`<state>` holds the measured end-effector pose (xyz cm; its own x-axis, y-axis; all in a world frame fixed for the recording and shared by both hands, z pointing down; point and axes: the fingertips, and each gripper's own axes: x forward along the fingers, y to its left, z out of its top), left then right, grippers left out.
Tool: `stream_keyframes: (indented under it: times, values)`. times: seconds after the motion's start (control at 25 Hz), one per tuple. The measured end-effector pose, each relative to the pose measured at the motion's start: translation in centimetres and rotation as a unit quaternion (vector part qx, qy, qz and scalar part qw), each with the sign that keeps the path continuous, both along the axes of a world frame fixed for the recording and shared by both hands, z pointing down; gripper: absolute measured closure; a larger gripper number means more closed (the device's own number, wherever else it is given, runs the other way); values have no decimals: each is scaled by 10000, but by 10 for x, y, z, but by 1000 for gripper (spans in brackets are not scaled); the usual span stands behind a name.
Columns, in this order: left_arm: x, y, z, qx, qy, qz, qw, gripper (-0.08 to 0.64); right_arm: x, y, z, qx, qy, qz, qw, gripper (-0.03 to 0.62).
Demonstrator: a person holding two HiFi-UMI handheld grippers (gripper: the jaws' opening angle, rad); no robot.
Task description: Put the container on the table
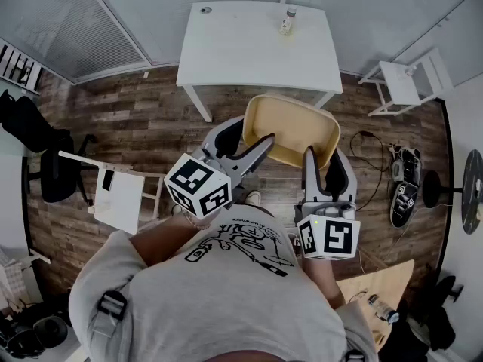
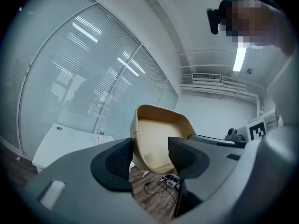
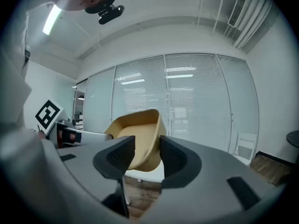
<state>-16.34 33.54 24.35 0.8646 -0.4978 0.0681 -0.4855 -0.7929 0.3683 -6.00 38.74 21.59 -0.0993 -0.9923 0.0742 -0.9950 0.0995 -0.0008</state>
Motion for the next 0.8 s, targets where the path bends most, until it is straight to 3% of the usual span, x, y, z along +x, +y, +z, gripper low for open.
stream_keyframes:
  times: [0.32, 0.8]
  values:
    - [1, -6, 0, -38, 18, 2, 10000, 339, 1, -4, 1, -16, -42, 71, 10000, 434]
    - [49, 4, 10, -105, -29, 102, 9999, 339, 47, 7, 11, -82, -205, 154, 9996, 434]
